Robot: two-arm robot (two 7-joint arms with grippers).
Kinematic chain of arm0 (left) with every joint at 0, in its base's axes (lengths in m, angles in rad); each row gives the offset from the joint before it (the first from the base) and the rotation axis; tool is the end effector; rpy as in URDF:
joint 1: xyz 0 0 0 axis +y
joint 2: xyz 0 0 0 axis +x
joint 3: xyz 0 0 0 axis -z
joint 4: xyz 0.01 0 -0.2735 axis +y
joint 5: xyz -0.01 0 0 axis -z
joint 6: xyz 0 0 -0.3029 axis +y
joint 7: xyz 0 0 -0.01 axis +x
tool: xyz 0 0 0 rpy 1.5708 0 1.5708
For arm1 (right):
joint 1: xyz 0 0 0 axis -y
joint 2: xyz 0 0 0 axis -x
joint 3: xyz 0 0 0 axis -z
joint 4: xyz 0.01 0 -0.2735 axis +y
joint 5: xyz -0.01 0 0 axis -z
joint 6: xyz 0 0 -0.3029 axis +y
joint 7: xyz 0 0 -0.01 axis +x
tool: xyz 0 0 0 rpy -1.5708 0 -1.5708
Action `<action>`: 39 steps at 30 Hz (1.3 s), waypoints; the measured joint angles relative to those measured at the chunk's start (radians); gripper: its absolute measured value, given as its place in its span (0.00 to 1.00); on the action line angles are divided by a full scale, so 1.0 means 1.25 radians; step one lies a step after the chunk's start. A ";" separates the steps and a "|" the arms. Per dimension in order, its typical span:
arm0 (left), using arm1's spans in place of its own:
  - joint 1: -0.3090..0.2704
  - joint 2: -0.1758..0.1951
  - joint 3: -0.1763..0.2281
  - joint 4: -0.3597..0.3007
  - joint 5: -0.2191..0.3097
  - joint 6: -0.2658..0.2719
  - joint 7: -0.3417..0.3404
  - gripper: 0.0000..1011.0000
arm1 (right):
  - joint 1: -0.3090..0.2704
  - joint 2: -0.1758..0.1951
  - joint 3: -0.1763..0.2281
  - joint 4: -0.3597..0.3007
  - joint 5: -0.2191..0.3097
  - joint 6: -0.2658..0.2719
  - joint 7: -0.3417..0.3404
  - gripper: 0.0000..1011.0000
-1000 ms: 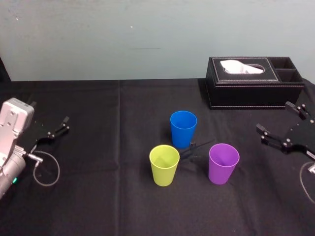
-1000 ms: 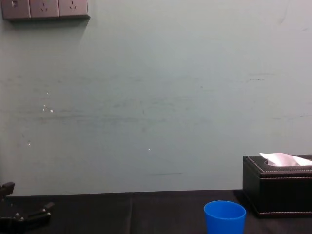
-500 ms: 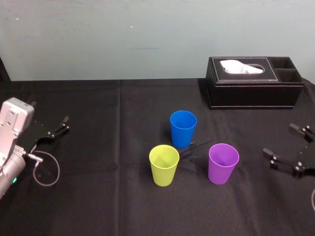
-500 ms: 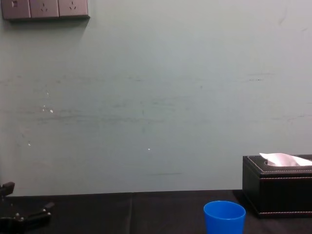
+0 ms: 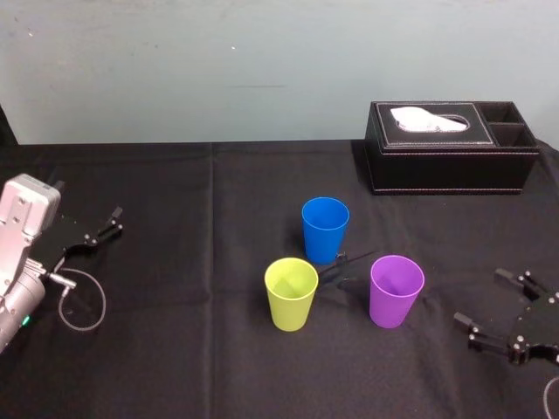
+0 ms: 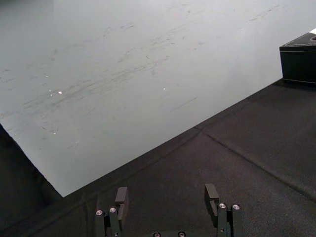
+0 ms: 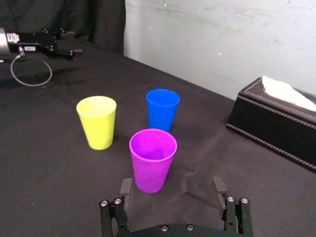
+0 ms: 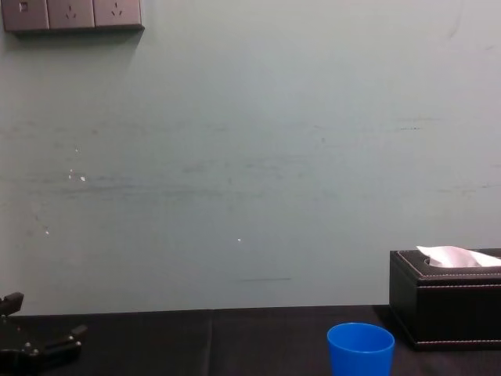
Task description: Stack the three plastic cups sequentially using one hand.
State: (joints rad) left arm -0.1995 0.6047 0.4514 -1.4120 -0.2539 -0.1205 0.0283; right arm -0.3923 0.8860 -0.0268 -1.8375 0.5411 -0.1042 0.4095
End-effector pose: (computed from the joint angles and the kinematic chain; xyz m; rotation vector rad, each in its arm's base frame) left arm 0.3498 0.0749 -0.2878 0.3045 -0.2850 1.2480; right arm 0.2396 -0.1498 -0.2425 -0.2977 -0.0729 -0.8799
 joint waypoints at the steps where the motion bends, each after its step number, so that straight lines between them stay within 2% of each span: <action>1: 0.000 0.000 0.000 0.000 0.000 0.000 0.000 1.00 | 0.002 -0.005 -0.005 0.004 -0.004 0.001 0.002 0.99; 14: 0.000 0.000 0.000 0.000 0.000 0.000 0.000 1.00 | 0.032 -0.060 -0.050 0.043 -0.042 0.018 0.017 0.99; 39: 0.000 0.000 0.000 0.000 0.000 0.000 0.000 1.00 | 0.089 -0.134 -0.074 0.067 -0.090 0.059 0.043 0.99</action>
State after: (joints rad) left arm -0.1996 0.6047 0.4514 -1.4120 -0.2539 -0.1205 0.0283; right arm -0.2805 0.7182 -0.1191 -1.7537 0.4282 -0.0306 0.4628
